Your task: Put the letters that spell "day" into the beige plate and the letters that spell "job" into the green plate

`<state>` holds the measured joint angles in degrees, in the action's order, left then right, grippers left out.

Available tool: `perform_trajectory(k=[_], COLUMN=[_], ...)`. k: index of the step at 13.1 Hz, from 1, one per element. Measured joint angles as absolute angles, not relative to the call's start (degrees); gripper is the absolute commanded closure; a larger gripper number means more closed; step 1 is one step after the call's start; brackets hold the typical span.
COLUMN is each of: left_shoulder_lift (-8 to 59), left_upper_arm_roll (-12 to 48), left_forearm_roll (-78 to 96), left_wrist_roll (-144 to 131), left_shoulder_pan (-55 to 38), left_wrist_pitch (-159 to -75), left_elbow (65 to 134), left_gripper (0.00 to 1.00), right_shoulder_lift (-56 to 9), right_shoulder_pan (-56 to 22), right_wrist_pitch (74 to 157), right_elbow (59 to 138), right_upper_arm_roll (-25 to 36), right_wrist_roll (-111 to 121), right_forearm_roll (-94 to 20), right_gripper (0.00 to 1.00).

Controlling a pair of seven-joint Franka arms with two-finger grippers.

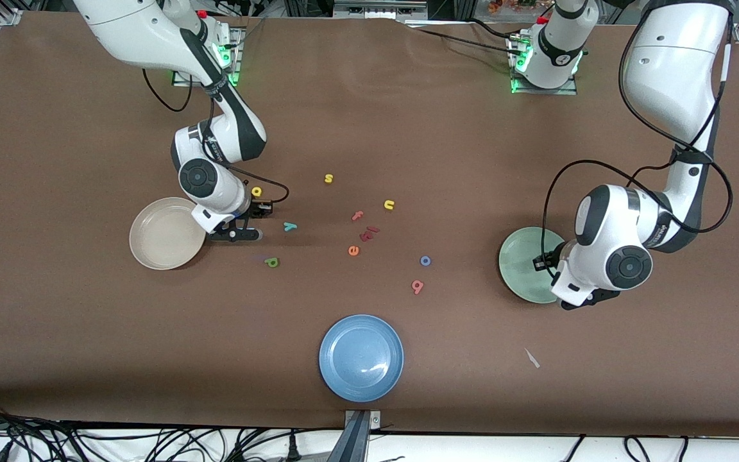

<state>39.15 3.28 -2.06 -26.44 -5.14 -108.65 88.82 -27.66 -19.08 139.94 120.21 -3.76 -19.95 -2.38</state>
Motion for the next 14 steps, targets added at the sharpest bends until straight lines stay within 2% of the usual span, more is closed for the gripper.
perform_trajectory(k=[3, 4, 5, 6, 7, 10, 14], left_shoulder_lift=[40.22, 40.16, 40.06, 39.88, 39.67, 39.60, 40.83], left_upper_arm_roll=[3.93, 4.10, 4.53, 5.61, 7.05, 8.50, 8.54], left_forearm_roll=[-2.06, -2.07, -1.80, -0.82, 1.06, 3.29, 3.29], left_wrist_roll=[-26.44, -26.44, -26.47, -26.61, -27.29, -35.70, -53.16], left_shoulder_pan=[-5.29, -5.31, -5.34, -5.37, -5.60, -9.75, -17.73], left_wrist_pitch=[-109.04, -109.12, -109.16, -109.20, -109.23, -110.08, -120.07], left_elbow=[89.00, 88.84, 88.39, 87.79, 86.92, 85.63, 85.93], left_gripper=[0.00, 0.00, 0.00, 0.00, 0.00, 0.00, 0.00], right_shoulder_lift=[-27.70, -27.70, -27.70, -27.70, -27.62, -25.87, -20.34], right_shoulder_pan=[-19.10, -19.10, -19.10, -19.10, -19.12, -19.27, -19.28], right_wrist_pitch=[138.83, 138.60, 138.49, 138.33, 138.06, 137.13, 137.00], right_elbow=[119.71, 119.52, 119.33, 119.09, 118.87, 119.46, 125.86], right_upper_arm_roll=[-3.93, -3.93, -3.93, -3.97, -4.11, -4.50, -4.50], right_wrist_roll=[-19.96, -20.00, -20.25, -21.03, -22.98, -26.27, -26.73], right_forearm_roll=[-2.39, -2.39, -2.40, -2.42, -2.42, -2.42, -2.42], right_gripper=[0.83, 0.79, 0.43, 0.11, 0.01, 0.01, 0.01])
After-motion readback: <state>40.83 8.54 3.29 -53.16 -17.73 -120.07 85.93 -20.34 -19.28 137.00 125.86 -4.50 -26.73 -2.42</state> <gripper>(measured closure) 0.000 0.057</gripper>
